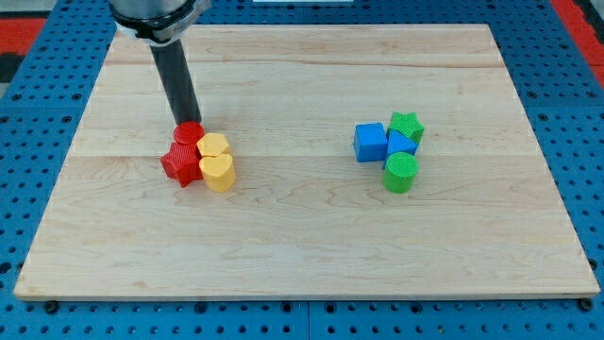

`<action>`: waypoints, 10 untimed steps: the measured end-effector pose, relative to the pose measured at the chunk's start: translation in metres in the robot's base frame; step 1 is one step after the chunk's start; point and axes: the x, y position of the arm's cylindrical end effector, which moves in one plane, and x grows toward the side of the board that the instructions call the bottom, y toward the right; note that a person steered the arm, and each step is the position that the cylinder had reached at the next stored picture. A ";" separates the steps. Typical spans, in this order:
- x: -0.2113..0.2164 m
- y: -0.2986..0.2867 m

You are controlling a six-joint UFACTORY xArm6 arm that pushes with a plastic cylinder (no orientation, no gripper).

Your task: Slide the red star along with red circle slightly up

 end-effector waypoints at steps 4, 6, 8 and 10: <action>0.113 -0.035; 0.110 -0.008; 0.101 -0.007; 0.084 0.002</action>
